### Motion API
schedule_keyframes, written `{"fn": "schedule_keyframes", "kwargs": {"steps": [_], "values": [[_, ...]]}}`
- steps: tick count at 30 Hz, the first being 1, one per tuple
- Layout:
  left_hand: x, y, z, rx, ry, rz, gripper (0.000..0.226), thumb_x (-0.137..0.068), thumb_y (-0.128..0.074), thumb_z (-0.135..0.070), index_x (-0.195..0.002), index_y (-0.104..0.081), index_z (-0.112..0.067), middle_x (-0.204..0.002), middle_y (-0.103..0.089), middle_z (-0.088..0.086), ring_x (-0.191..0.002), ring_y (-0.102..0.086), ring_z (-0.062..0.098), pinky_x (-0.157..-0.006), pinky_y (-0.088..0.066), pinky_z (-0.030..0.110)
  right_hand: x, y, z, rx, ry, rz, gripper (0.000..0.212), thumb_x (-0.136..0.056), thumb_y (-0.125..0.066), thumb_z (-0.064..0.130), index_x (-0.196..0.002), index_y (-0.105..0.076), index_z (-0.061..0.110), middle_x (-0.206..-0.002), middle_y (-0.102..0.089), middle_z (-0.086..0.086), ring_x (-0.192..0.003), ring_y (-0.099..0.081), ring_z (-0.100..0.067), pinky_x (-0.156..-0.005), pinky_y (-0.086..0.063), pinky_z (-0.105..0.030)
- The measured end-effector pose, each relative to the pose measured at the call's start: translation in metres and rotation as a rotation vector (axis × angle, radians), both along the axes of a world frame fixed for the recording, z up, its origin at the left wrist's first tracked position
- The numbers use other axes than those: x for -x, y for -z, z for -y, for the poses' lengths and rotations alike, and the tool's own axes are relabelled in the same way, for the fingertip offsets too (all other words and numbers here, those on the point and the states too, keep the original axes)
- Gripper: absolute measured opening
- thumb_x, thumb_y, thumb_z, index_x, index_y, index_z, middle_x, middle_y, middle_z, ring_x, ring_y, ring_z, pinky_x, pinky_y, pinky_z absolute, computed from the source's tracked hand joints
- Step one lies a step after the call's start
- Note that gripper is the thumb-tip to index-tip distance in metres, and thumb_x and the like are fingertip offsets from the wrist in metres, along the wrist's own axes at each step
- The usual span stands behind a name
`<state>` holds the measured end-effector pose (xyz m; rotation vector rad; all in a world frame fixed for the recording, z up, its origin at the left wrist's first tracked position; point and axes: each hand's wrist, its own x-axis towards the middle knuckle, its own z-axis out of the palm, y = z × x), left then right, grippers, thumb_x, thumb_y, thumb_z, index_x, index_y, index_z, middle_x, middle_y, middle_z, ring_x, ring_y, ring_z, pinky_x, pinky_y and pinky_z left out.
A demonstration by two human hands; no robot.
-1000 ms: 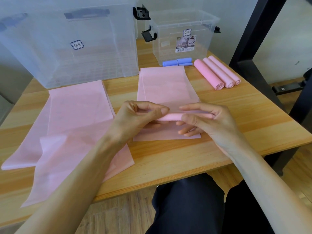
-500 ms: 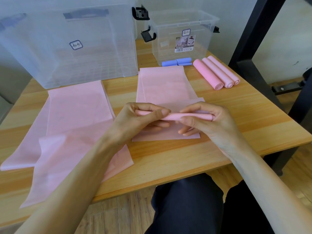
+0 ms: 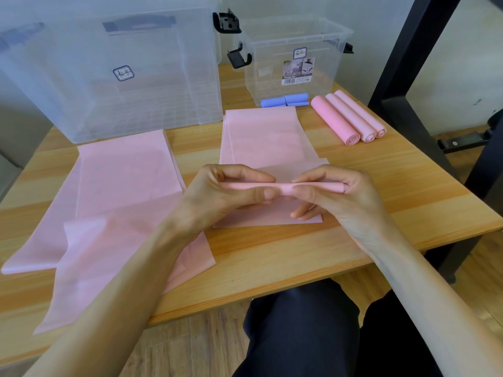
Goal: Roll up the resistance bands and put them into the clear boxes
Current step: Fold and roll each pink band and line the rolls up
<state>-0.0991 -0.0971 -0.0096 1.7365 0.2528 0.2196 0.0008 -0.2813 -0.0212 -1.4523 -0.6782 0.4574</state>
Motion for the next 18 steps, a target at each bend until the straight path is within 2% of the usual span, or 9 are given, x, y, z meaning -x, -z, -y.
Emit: {"fn": "schedule_keyframes", "kwargs": {"steps": [3, 7, 10, 13, 15, 18], "values": [[0.0000, -0.0002, 0.0006, -0.019, 0.042, 0.013, 0.029, -0.063, -0.081, -0.024, -0.092, -0.078, -0.021, -0.088, -0.077, -0.005, -0.081, -0.067, 0.002, -0.074, -0.050, 0.014, 0.0003, -0.0006, 0.0006, 0.018, 0.023, -0.040, 0.016, -0.074, -0.075, 0.024, -0.083, -0.075, 0.010, -0.073, -0.074, -0.013, -0.052, -0.069, -0.027, -0.048, -0.056, -0.027], [0.0005, 0.0007, 0.0022, -0.034, 0.011, 0.036, 0.028, -0.063, -0.081, -0.022, -0.091, -0.077, -0.022, -0.085, -0.077, -0.008, -0.080, -0.068, 0.000, -0.072, -0.049, 0.011, 0.0007, 0.0001, -0.0004, 0.061, 0.022, -0.046, 0.025, -0.074, -0.072, 0.033, -0.080, -0.073, 0.008, -0.067, -0.072, -0.015, -0.050, -0.069, -0.027, -0.044, -0.052, -0.025], [0.0005, 0.0004, 0.0027, -0.009, -0.012, 0.050, 0.024, -0.064, -0.080, -0.026, -0.088, -0.079, -0.023, -0.080, -0.077, 0.000, -0.078, -0.070, 0.006, -0.074, -0.056, 0.020, -0.0005, 0.0003, -0.0009, 0.022, 0.031, -0.057, 0.025, -0.072, -0.074, 0.032, -0.080, -0.073, 0.009, -0.071, -0.073, -0.015, -0.054, -0.070, -0.028, -0.051, -0.057, -0.029], [-0.0001, -0.0005, 0.0015, 0.014, -0.040, 0.042, 0.018, -0.068, -0.079, -0.026, -0.086, -0.080, -0.023, -0.084, -0.077, 0.007, -0.079, -0.074, 0.014, -0.082, -0.058, 0.031, -0.0011, -0.0004, -0.0008, -0.027, 0.012, -0.040, 0.023, -0.072, -0.077, 0.018, -0.093, -0.073, 0.010, -0.079, -0.075, -0.014, -0.061, -0.072, -0.028, -0.057, -0.059, -0.029], [0.0001, -0.0006, 0.0012, 0.037, -0.033, 0.029, 0.020, -0.069, -0.078, -0.027, -0.087, -0.080, -0.021, -0.088, -0.077, 0.008, -0.083, -0.074, 0.018, -0.083, -0.058, 0.031, -0.0009, 0.0002, -0.0002, -0.048, 0.010, -0.012, 0.019, -0.074, -0.075, 0.014, -0.092, -0.073, 0.008, -0.078, -0.075, -0.013, -0.060, -0.072, -0.028, -0.056, -0.058, -0.028], [0.0015, -0.0008, 0.0025, 0.022, -0.003, 0.028, 0.029, -0.066, -0.079, -0.034, -0.091, -0.080, -0.022, -0.089, -0.077, 0.007, -0.089, -0.072, 0.018, -0.086, -0.056, 0.030, -0.0010, 0.0012, 0.0010, -0.050, 0.034, -0.032, 0.017, -0.076, -0.073, 0.021, -0.085, -0.073, 0.006, -0.072, -0.073, -0.014, -0.055, -0.070, -0.028, -0.052, -0.058, -0.030]]}}
